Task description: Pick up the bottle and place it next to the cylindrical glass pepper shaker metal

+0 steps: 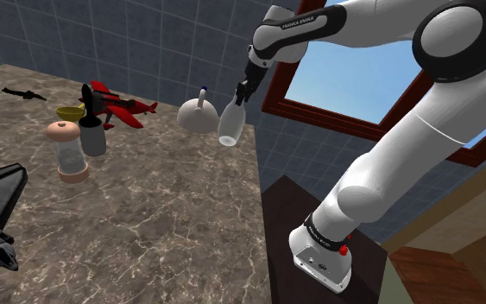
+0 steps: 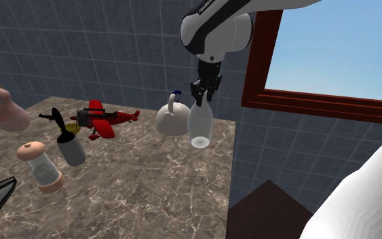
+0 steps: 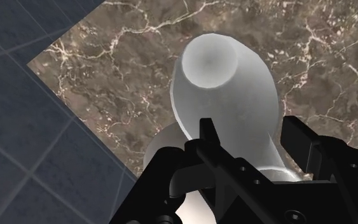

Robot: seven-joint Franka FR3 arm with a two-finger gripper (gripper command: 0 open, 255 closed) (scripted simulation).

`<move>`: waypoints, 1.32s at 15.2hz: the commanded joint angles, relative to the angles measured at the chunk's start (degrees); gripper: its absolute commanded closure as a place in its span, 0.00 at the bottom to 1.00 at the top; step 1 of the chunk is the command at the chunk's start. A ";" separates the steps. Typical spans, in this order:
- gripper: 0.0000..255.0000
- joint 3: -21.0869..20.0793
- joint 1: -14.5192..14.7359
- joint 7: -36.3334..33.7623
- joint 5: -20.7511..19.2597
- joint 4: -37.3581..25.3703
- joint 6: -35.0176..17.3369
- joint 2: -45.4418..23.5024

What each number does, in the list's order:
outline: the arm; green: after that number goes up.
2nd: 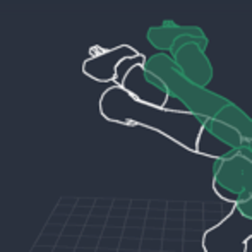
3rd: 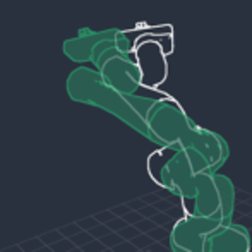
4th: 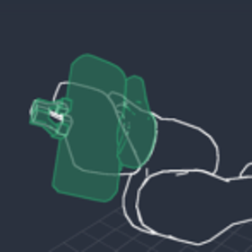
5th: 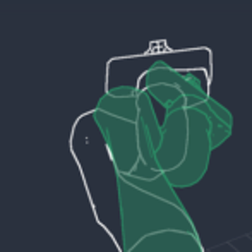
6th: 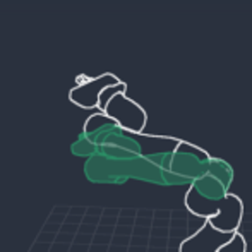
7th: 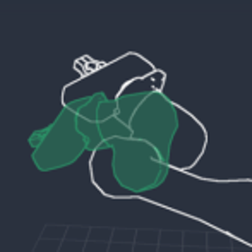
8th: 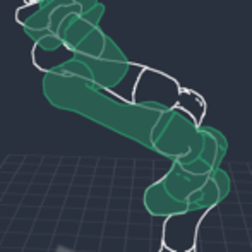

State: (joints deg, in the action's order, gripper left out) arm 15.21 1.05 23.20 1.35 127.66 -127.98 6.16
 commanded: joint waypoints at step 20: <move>1.00 -0.63 0.07 -1.55 -1.30 -12.07 15.92 4.01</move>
State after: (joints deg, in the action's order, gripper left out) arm 14.63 1.08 21.74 0.05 116.52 -112.95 10.20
